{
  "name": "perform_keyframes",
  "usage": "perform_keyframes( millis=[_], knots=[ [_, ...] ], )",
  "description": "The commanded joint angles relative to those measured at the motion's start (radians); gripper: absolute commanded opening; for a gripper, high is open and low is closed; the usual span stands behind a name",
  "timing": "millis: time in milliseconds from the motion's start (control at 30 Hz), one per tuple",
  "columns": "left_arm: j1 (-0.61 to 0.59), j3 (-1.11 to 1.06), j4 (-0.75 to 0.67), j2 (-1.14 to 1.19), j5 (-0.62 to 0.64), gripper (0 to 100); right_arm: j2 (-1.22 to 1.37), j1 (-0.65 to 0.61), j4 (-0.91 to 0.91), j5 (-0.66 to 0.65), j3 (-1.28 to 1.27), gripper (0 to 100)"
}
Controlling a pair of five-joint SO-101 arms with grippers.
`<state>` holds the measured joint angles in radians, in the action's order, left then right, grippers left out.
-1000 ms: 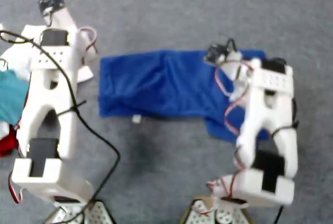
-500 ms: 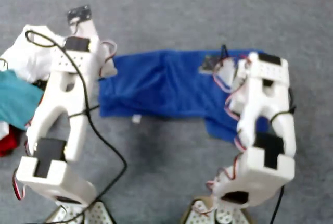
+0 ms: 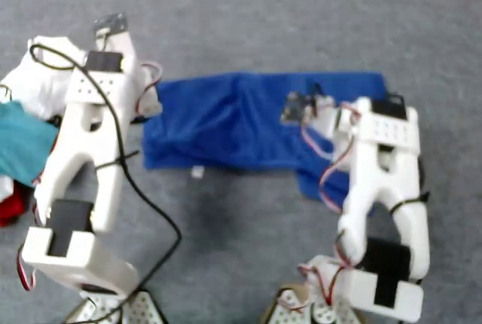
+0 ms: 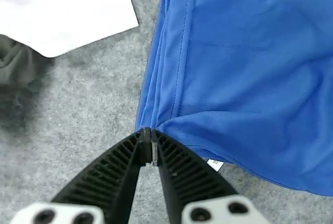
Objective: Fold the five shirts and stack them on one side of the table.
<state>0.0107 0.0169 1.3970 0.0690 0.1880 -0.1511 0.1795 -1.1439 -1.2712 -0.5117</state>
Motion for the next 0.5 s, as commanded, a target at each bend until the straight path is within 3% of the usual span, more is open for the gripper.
perform_keyframes(
  millis=[0,267,467],
  knots=[
    [-0.011,0.041,0.002,-0.045,-0.005,2,0.064,-0.018,0.13,0.094,0.093,0.3],
    [-0.011,0.046,-0.002,-0.045,-0.006,2,0.363,-0.053,0.078,0.153,0.222,0.2],
    [-0.011,0.044,-0.002,-0.045,-0.054,2,0.328,-0.084,-0.124,0.118,0.234,0.2]
  ],
)
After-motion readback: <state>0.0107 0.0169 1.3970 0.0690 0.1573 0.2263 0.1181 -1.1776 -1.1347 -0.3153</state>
